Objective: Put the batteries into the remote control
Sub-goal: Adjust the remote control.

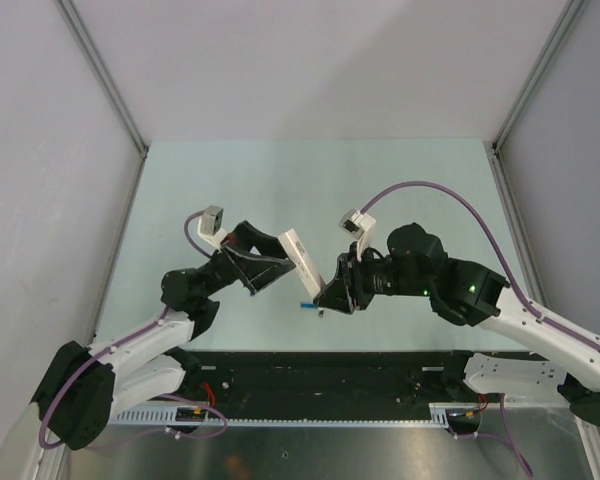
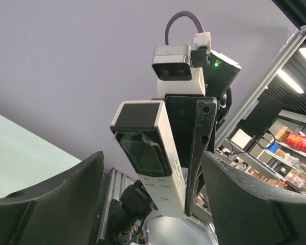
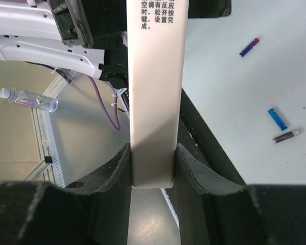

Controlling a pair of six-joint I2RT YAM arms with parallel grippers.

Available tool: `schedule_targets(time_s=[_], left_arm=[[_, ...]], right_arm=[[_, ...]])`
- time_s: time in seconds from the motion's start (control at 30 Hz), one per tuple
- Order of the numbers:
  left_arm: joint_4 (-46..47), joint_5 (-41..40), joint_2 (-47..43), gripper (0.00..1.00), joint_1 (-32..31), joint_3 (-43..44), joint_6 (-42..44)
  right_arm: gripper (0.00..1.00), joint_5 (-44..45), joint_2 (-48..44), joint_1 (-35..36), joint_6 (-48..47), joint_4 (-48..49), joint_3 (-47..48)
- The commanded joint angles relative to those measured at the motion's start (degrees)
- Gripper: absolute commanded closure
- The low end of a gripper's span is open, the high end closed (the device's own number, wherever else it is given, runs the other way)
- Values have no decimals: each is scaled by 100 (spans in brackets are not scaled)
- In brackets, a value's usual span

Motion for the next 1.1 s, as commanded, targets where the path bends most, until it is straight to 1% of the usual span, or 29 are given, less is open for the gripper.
schedule_targets(time_s=[0.0, 0.1, 0.2, 0.37, 0.5, 0.57, 0.63, 0.67, 0.7, 0.8, 1.07], left_arm=[[2052, 134, -1, 18, -69, 135, -162], [2052, 143, -10, 18, -148, 21, -127], [2052, 125, -10, 20, -236, -23, -74], [2052, 81, 42, 25, -438, 47, 32], [2060, 81, 69, 35, -491, 91, 76], [2060, 64, 60, 36, -491, 82, 93], [2060, 55, 51, 35, -482, 64, 93], [2052, 55, 43, 33, -482, 64, 85], [2060, 64, 42, 28, -482, 47, 93], [2052, 46, 16, 23, -482, -14, 93], [2043, 2, -28, 22, -482, -76, 111]], right_arm=[[100, 105, -97, 53, 55, 621, 172], [100, 122, -26, 44, 107, 797, 172], [100, 26, 79, 44, 169, 1025, 172], [100, -106, 255, 53, 222, 1220, 180], [100, -132, 281, 35, 239, 1273, 172], [100, -115, 255, 26, 239, 1255, 172], [100, -106, 238, 26, 248, 1247, 180], [100, -106, 229, 26, 240, 1238, 180], [100, -80, 194, 18, 239, 1246, 172], [100, -62, 150, -35, 239, 1194, 172], [100, -62, 53, -88, 239, 1123, 172]])
